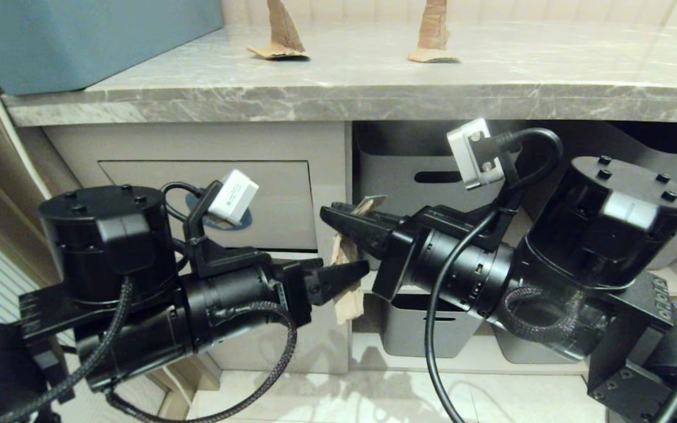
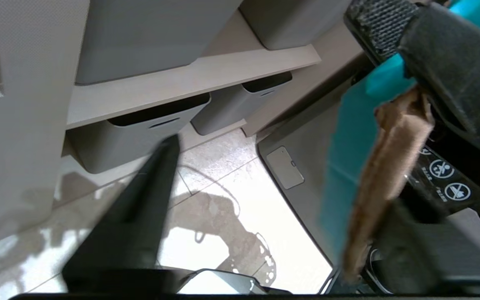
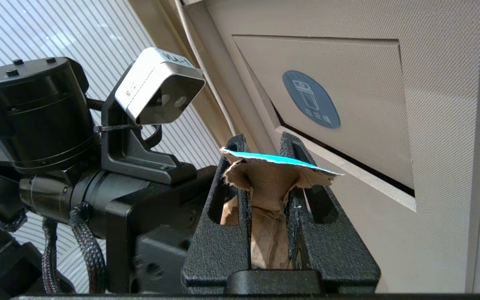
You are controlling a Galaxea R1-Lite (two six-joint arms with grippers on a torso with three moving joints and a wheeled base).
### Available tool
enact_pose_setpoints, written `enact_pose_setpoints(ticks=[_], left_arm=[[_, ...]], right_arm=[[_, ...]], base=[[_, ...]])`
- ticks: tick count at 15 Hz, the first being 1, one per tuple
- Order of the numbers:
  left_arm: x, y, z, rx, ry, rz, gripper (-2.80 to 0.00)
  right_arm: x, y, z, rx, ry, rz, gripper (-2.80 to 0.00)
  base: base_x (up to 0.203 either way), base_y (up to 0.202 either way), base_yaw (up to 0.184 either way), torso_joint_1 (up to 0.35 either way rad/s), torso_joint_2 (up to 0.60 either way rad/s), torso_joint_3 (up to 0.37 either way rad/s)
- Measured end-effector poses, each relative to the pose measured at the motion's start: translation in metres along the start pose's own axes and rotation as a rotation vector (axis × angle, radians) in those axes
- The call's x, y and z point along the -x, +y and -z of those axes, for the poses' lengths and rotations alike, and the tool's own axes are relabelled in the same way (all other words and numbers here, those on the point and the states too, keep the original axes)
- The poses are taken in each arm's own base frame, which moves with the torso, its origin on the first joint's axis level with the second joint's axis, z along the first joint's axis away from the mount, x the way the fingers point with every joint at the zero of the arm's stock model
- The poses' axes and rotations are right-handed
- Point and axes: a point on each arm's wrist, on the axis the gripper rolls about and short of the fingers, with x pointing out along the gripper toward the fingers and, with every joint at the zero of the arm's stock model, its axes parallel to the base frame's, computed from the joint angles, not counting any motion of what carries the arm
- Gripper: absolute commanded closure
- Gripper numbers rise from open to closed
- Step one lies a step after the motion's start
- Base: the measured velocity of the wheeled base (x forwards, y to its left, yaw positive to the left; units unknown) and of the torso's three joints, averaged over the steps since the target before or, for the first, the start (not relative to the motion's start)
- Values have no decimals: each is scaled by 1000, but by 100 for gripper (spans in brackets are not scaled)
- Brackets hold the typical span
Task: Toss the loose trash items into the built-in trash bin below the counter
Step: Hand it to the other hand
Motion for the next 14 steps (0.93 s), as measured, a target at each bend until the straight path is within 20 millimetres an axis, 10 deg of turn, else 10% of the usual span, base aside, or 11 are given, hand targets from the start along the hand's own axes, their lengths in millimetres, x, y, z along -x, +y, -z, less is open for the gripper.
enact_pose_setpoints(ticks=[7, 8, 14], left_arm=[[-2, -13, 5, 7, 20, 50, 0], [-2, -15, 7, 10, 25, 60, 0], [2, -12, 13, 16, 46, 43, 0]], right_arm=[[2, 2, 9, -11, 33, -2, 0], [2, 2, 10, -13, 37, -2, -280], [4, -1, 11, -26, 27, 54, -280]], base=[[0, 0, 0, 0, 0, 0], [0, 0, 0, 0, 0, 0], [0, 0, 0, 0, 0, 0]])
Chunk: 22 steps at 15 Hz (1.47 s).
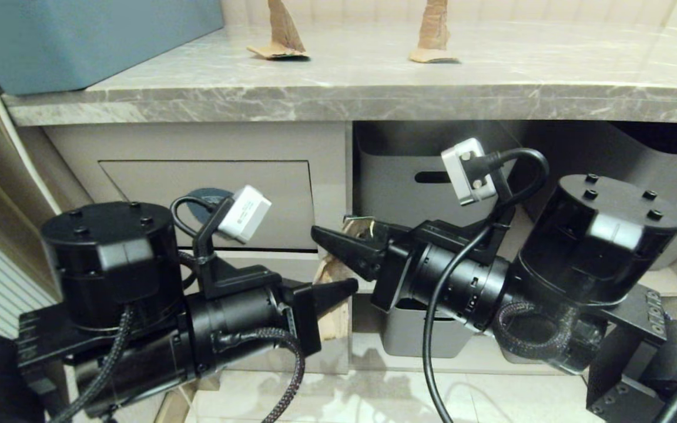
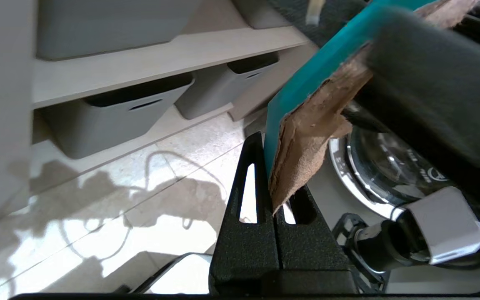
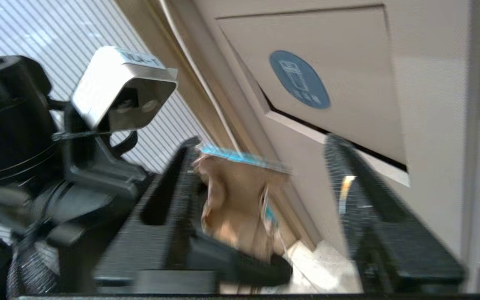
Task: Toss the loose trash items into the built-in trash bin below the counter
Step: Hand it to the other hand, then put the garbage in the trash can
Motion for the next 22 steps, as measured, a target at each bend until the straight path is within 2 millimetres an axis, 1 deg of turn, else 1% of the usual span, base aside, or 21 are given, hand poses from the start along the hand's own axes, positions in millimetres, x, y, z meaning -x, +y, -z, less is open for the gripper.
enact_pose_setpoints(ticks=[3, 4, 6, 8, 10, 12, 13, 14, 15, 16, 17, 18, 19, 22], left_arm=[[4, 9, 6, 7, 17, -34, 0], [6, 13, 7, 11, 20, -53, 0], [11, 19, 8, 14, 17, -79, 0], [17, 25, 9, 20, 13, -107, 0], [27, 29, 15, 26, 23, -129, 0], [46, 34, 25, 37, 35, -161, 0], [58, 37, 30, 43, 36, -180, 0], [68, 38, 35, 46, 33, -193, 0], [80, 40, 39, 51, 22, -212, 0], [91, 42, 42, 57, 11, -237, 0], [100, 45, 44, 63, -1, -262, 0], [108, 47, 46, 65, -15, -285, 0], [113, 47, 46, 62, -29, -294, 0], [118, 46, 45, 27, -55, -297, 0]], right_arm=[[13, -2, -1, -28, -4, 47, -280], [16, -2, -4, -35, -22, 72, 0], [24, -4, -14, -35, -71, 143, 0], [35, -10, -23, -34, -108, 195, 0], [53, -23, -33, -24, -139, 255, 0], [83, -42, -39, -7, -166, 359, 0], [103, -54, -38, 2, -167, 434, 0], [124, -66, -36, 10, -167, 520, 0], [151, -78, -32, 19, -166, 632, 0], [177, -83, -26, 25, -159, 733, 0], [201, -81, -18, 34, -142, 810, 0], [224, -72, -7, 56, -122, 869, 0], [243, -61, 2, 85, -103, 906, 0], [287, -22, 28, 193, -44, 945, 0]], base=[[0, 0, 0, 0, 0, 0], [0, 0, 0, 0, 0, 0], [0, 0, 0, 0, 0, 0], [0, 0, 0, 0, 0, 0], [0, 0, 0, 0, 0, 0], [0, 0, 0, 0, 0, 0], [0, 0, 0, 0, 0, 0], [0, 0, 0, 0, 0, 0], [0, 0, 0, 0, 0, 0], [0, 0, 0, 0, 0, 0], [0, 0, 0, 0, 0, 0], [0, 0, 0, 0, 0, 0], [0, 0, 0, 0, 0, 0], [0, 0, 0, 0, 0, 0]])
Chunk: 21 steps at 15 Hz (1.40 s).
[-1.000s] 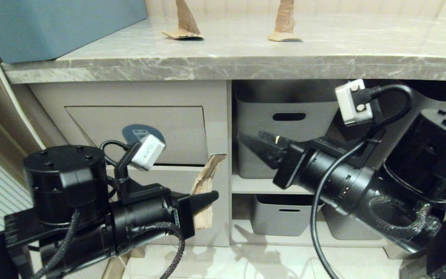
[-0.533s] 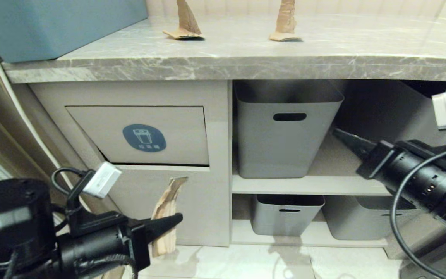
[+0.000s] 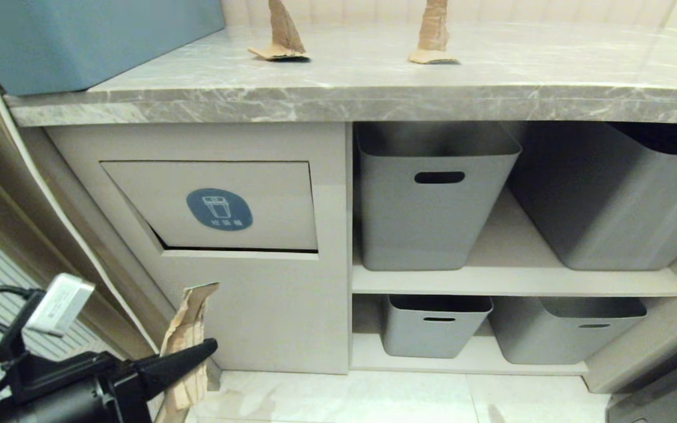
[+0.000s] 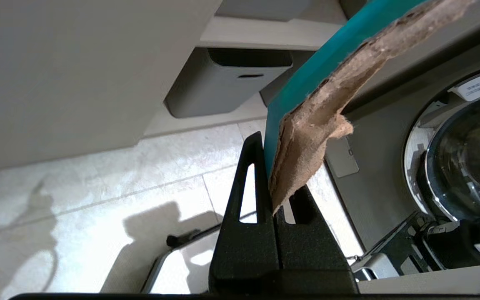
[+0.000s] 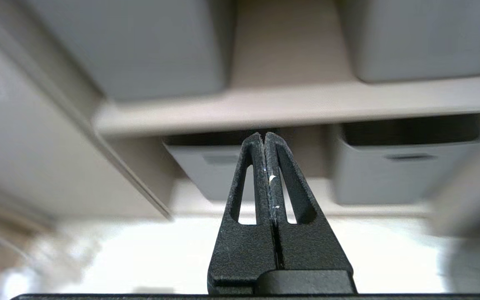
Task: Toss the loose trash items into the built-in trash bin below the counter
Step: Put the garbage in the trash can
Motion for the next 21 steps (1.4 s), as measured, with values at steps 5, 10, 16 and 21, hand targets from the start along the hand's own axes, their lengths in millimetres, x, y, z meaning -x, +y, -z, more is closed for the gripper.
enact_pose_setpoints(ticks=[5, 10, 16, 21], left_arm=[[-4, 5, -15, -5, -93, -23, 0], [-20, 46, -33, -1, -246, -139, 0], [-51, 82, -31, -68, -268, -93, 0], [-83, 106, -21, -98, -276, -118, 0]], right_arm=[[71, -8, 55, 193, 118, 6, 0], [85, -9, 71, 227, 120, 12, 0], [86, -9, 72, 173, 106, 18, 0], [86, -9, 72, 173, 106, 18, 0]], base=[[0, 0, 0, 0, 0, 0], [0, 0, 0, 0, 0, 0], [0, 0, 0, 0, 0, 0], [0, 0, 0, 0, 0, 0]])
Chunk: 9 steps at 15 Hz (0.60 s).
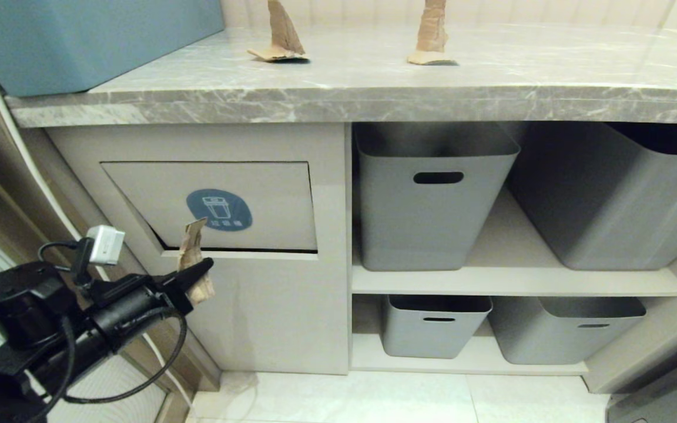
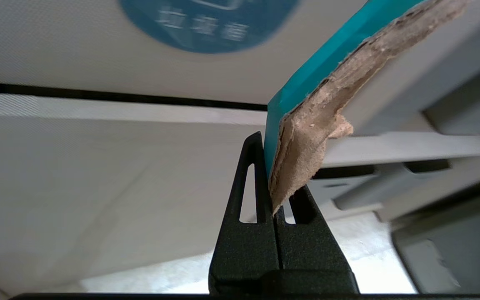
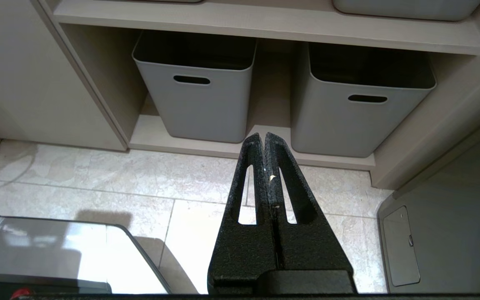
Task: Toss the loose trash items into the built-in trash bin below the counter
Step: Put the garbage in the trash can
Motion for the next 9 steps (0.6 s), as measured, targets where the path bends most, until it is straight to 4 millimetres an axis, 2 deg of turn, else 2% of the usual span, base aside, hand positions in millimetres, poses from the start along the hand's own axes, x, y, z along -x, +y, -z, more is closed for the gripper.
enact_pose_setpoints(ticks=[4, 9], left_arm=[[-36, 15, 4, -36, -17, -11, 0], [-87, 35, -3, -67, -108, -5, 0]], right_arm=[[0, 0, 0, 0, 1, 0, 0], [0, 0, 0, 0, 1, 0, 0]], base=[[0, 0, 0, 0, 0, 0], [0, 0, 0, 0, 0, 0]])
